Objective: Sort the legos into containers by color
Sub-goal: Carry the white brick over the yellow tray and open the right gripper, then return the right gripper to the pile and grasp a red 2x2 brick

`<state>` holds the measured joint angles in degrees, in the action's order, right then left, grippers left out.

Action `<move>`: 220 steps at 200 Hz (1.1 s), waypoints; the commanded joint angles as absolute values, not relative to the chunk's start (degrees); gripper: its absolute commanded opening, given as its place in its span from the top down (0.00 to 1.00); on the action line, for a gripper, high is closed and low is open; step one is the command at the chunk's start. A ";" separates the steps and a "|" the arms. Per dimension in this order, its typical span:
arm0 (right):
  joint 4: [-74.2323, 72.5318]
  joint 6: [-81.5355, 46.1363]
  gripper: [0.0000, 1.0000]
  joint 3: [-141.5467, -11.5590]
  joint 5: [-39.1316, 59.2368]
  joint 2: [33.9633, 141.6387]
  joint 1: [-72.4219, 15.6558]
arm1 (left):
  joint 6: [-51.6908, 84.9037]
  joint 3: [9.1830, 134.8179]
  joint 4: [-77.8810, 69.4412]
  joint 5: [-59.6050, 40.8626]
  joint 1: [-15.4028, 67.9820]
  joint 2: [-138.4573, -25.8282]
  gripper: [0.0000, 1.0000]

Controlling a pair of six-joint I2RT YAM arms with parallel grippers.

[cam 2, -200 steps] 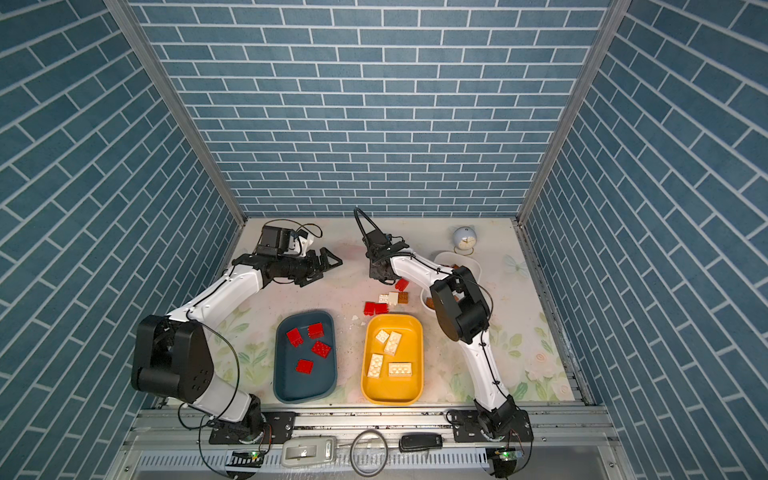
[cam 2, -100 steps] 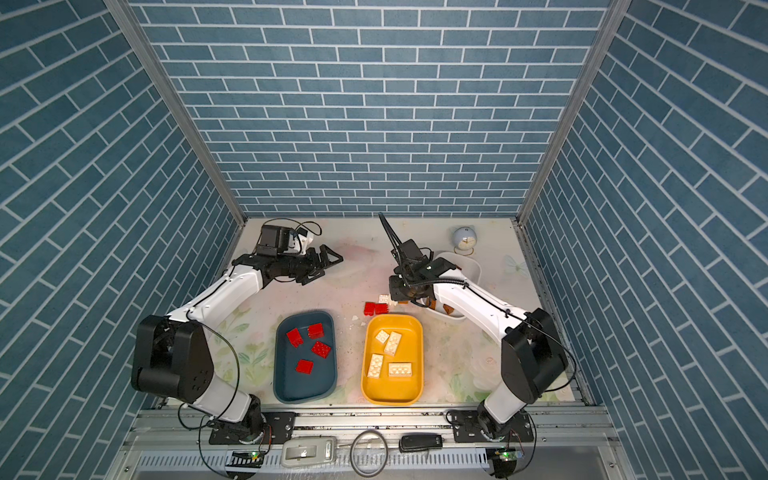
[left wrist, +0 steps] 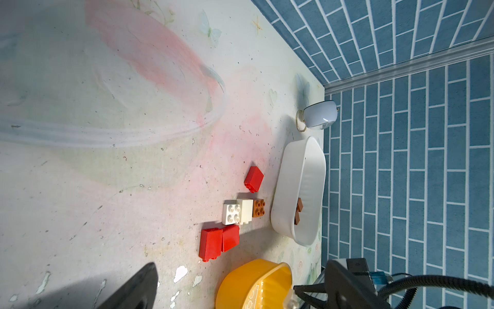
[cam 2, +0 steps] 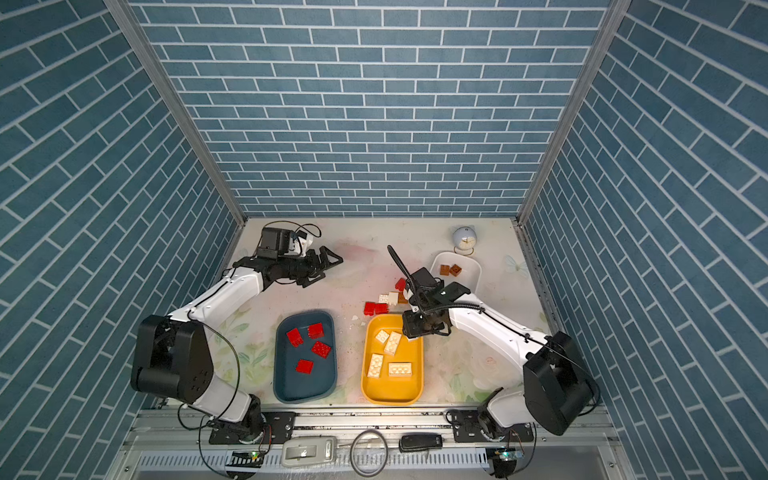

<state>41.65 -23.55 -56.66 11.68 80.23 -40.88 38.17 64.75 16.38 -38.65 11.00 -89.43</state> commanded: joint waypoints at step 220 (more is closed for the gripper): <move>38.58 -51.87 0.37 -92.37 -5.22 119.18 -34.43 | 37.84 60.29 15.93 -37.62 10.98 -85.74 0.01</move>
<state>36.29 -47.92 -89.71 -2.28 115.83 -34.13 38.20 60.86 15.97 -37.74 11.00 -86.67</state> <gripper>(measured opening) 0.631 0.987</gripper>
